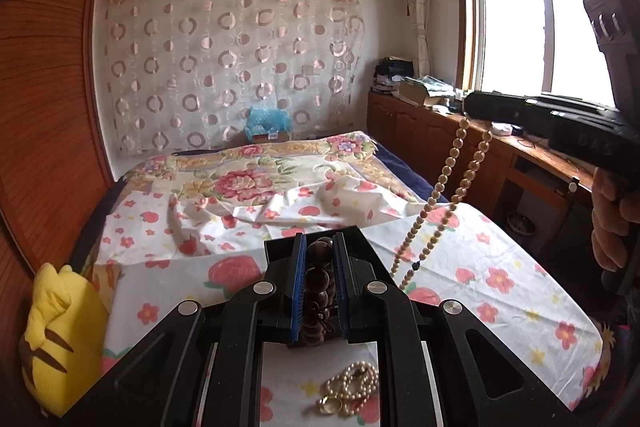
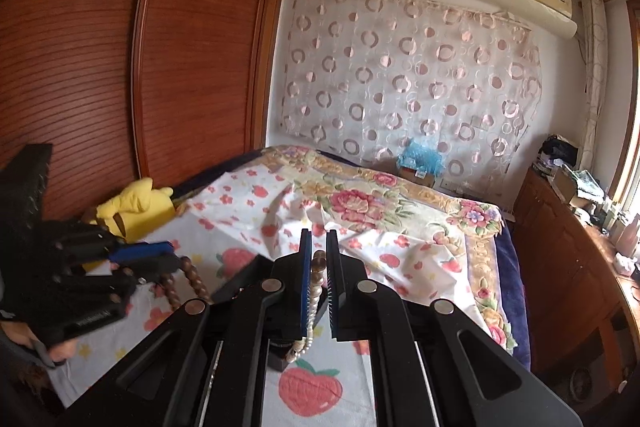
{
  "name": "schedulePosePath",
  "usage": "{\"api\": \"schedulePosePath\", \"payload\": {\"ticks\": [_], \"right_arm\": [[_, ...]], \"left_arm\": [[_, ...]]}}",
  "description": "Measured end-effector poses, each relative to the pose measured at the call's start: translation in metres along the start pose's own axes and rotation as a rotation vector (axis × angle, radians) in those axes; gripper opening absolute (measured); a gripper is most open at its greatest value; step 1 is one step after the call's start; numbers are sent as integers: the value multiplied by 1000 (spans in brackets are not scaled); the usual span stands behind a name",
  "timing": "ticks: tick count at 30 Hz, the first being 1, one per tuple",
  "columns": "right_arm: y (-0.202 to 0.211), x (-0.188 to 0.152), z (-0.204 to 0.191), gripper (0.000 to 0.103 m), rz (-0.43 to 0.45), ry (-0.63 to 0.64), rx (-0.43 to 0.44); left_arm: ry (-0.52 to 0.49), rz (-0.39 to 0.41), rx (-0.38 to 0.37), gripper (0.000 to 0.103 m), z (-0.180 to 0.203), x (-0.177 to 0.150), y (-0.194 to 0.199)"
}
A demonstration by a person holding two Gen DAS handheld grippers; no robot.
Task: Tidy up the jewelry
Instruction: 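Lower the bead bracelet into the box and open the left tool while the right tool lifts a pearl necklace, then lower the pearl necklace into the box and open the right tool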
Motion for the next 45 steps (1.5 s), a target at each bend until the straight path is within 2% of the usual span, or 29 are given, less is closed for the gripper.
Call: {"api": "schedulePosePath", "payload": {"ticks": [8,16,18,19,20,27,30,36,38,42,45], "right_arm": [[-2,15,0,8,15,-1,-4],[0,29,-2,8,39,-5,-3],[-1,28,-2,8,36,-9,2],[-2,30,-3,8,36,-10,4],[-3,31,-4,8,36,-10,6],[-16,41,-16,8,34,-5,14],[-21,40,-19,8,29,-8,18],[-30,36,-25,8,13,-14,32],[-36,32,-28,8,5,-6,28],[-52,14,-34,8,-37,6,22],[-62,-4,-38,8,-78,-15,43]], "left_arm": [[-3,-5,-4,12,-2,10,-14],[32,-75,11,12,-13,0,-53],[33,-76,25,20,-17,-3,-56],[35,-78,26,28,-18,-6,-55],[37,-77,26,30,-19,-7,-55],[44,-84,44,32,-31,-20,-43],[50,-90,51,39,-38,-29,-34],[66,-107,51,40,-46,-48,-18],[65,-107,53,47,-47,-52,-12],[53,-109,66,53,-47,-60,-1],[54,-100,93,69,-51,-66,7]]}}
Point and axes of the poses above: each gripper's, at about its wrist camera, not at the fingertips, and y roughly against the way its jaws point, z to its right, x to its top, the point moved 10 cm from there along -y, roughly the way its jaws point, and after that the axes turned 11 degrees about -x, right-handed, at the moved point
